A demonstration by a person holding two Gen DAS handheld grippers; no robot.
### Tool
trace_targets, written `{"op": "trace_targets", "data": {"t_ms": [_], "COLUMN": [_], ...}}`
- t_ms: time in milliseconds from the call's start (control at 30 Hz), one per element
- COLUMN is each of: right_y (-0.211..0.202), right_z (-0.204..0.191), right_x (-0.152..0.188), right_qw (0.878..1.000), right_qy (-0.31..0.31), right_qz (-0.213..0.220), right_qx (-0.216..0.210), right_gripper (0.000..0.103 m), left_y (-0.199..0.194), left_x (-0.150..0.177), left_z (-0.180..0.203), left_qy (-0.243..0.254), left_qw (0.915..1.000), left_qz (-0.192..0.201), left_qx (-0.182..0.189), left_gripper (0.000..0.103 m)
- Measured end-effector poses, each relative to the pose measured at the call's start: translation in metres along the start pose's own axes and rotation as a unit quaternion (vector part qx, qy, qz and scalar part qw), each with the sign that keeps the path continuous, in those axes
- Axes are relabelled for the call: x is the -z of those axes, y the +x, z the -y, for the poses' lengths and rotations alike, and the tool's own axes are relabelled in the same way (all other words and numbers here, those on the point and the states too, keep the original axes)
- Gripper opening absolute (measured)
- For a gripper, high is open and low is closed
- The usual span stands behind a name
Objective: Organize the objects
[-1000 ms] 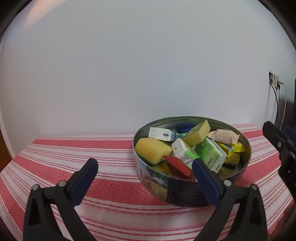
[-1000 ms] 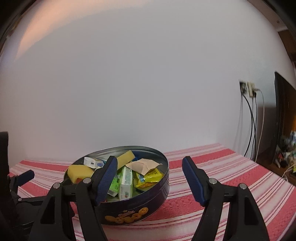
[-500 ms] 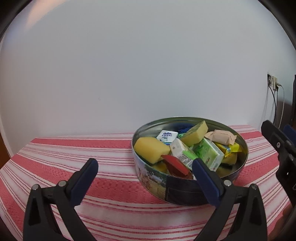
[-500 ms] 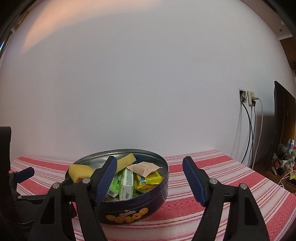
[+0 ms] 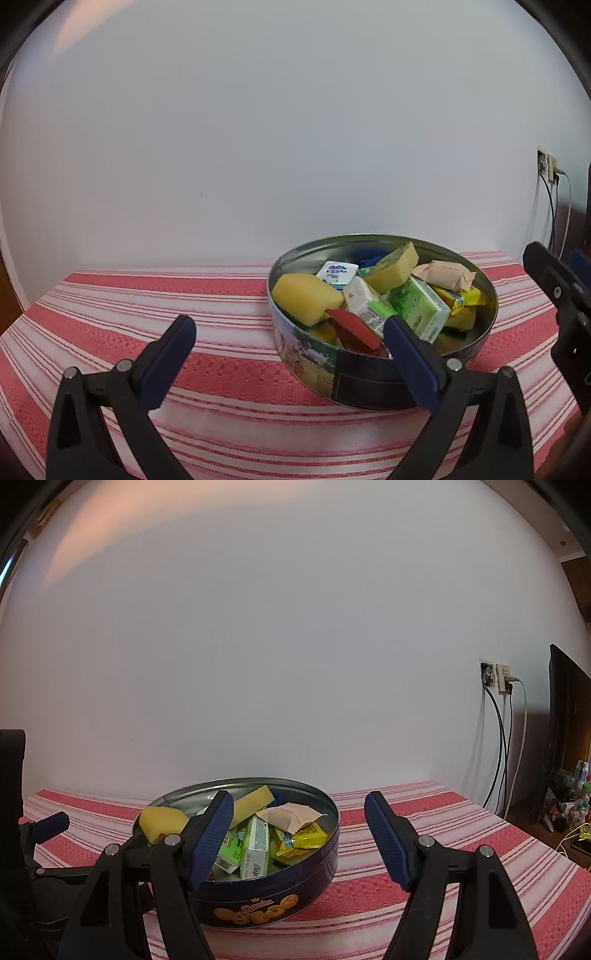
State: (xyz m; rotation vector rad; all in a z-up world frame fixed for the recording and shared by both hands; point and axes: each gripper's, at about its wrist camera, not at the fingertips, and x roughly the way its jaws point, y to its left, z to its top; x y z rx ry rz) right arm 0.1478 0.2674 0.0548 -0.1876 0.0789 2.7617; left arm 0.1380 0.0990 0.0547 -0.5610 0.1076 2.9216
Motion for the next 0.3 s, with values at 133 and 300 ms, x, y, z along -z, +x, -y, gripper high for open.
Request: {"op": "trace_targets", "data": {"t_ms": [133,300], "right_y": [0.0024,0.0027], "right_z": [0.0023,0.0037], "right_x": [0.0007,0.0012], "right_qw": [1.0,1.0], "right_qy": [0.001,0.003], "right_qz": [-0.003,-0.003], "right_qx": [0.0,0.002], "right_gripper": [0.076,0.076], "left_y": [-0.0009,-0.0011], "left_x": [0.0001,-0.0001], "left_z": [-0.0008,-0.0006], "left_qy": [-0.001,0.001], "left_qw": [1.0,1.0], "left_qz": [0.002,0.001], "left_qx": [0.006,0.006], "left_gripper": [0.103,0.103]}}
